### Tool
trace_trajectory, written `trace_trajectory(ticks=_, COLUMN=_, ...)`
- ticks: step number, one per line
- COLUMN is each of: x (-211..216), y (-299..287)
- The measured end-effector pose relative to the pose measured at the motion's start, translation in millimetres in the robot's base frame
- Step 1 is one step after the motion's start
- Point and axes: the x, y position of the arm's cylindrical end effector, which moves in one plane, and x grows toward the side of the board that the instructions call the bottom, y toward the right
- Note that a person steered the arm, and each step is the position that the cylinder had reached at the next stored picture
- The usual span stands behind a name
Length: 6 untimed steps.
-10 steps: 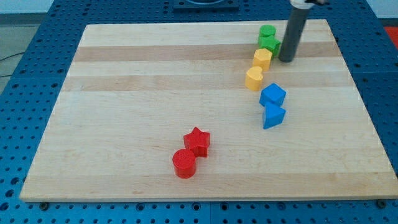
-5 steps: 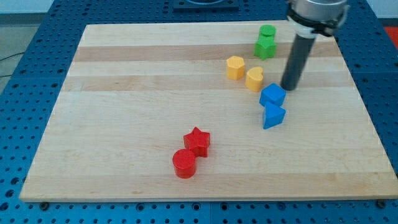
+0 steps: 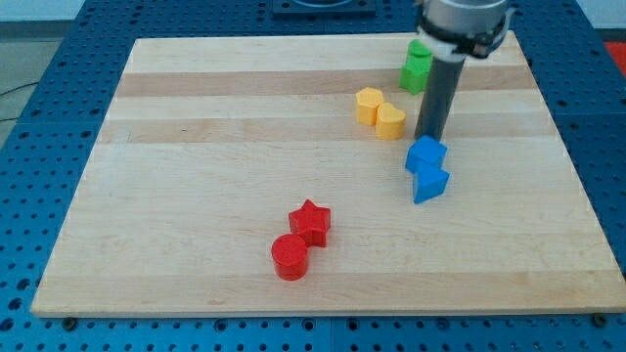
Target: Push the yellow blocks to the top right of the red star
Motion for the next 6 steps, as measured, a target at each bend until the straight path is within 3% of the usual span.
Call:
trace_trajectory(ticks=2, x=40, y=-2)
trace_trajectory(ticks=3, x=6, y=89)
trace_trajectory(ticks=4, x=-73, y=102)
trace_trajectory(ticks=6, x=-153, y=139)
